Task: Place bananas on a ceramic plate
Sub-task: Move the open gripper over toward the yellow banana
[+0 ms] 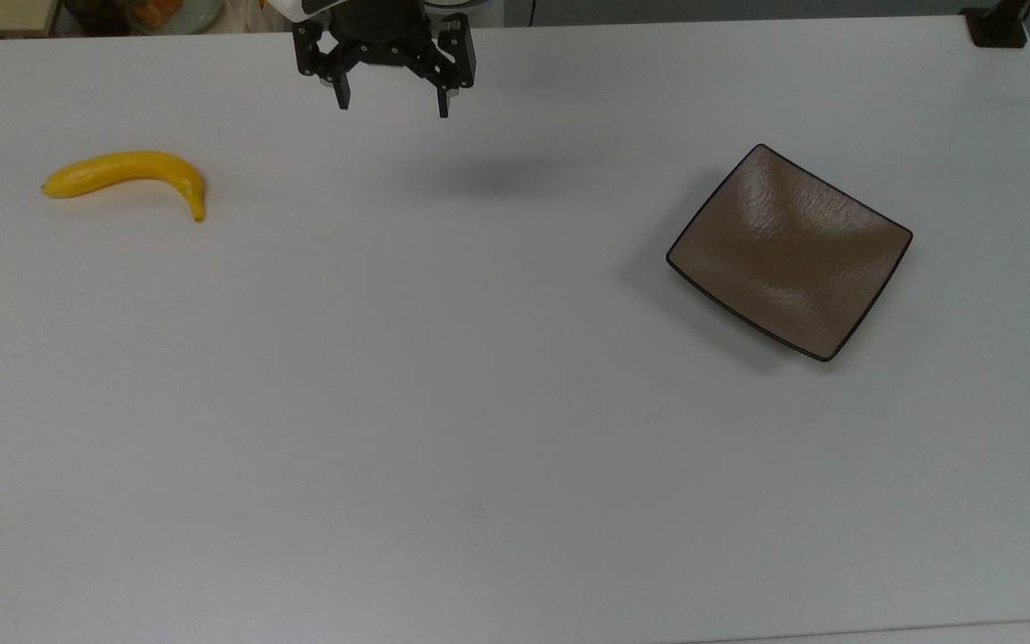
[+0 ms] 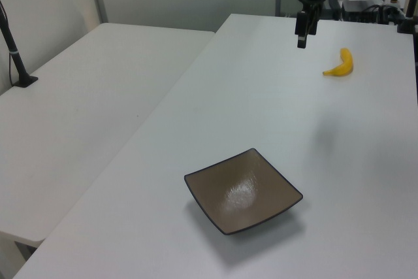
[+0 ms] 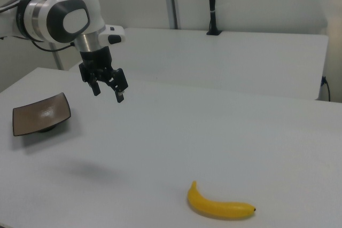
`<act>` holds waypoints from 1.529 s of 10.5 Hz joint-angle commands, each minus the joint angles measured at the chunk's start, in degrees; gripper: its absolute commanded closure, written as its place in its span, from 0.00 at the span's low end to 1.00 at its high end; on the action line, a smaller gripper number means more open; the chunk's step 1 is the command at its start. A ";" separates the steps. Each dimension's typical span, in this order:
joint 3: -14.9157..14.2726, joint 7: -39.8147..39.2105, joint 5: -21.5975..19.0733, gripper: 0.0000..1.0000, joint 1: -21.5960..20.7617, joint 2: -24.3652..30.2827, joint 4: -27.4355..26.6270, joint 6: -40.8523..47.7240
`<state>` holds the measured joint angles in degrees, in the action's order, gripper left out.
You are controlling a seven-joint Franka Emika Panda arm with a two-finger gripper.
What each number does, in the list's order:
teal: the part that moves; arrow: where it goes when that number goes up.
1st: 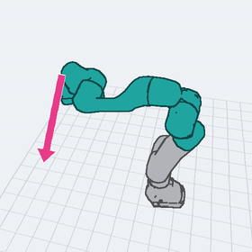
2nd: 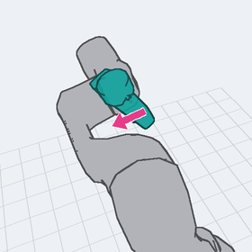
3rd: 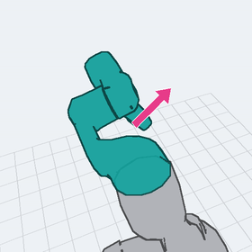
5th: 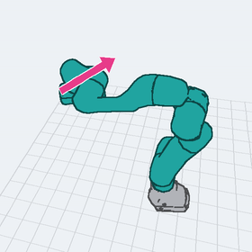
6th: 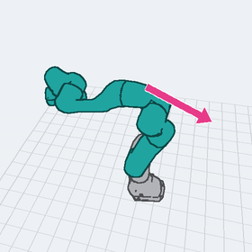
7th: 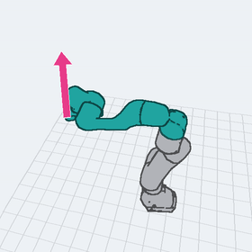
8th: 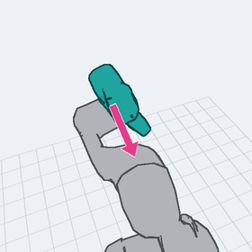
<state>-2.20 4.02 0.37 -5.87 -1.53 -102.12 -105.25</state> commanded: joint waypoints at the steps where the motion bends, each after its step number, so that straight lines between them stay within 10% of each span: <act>1: -0.88 1.78 -0.55 0.00 -1.16 0.92 -0.63 0.66; 8: -0.97 4.22 0.33 0.00 1.99 0.39 -0.80 -1.70; 16: -12.38 15.21 2.43 0.00 4.90 -0.83 -3.17 -7.34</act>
<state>-11.71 15.09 0.72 -0.89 -2.42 -102.82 -110.95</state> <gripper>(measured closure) 0.000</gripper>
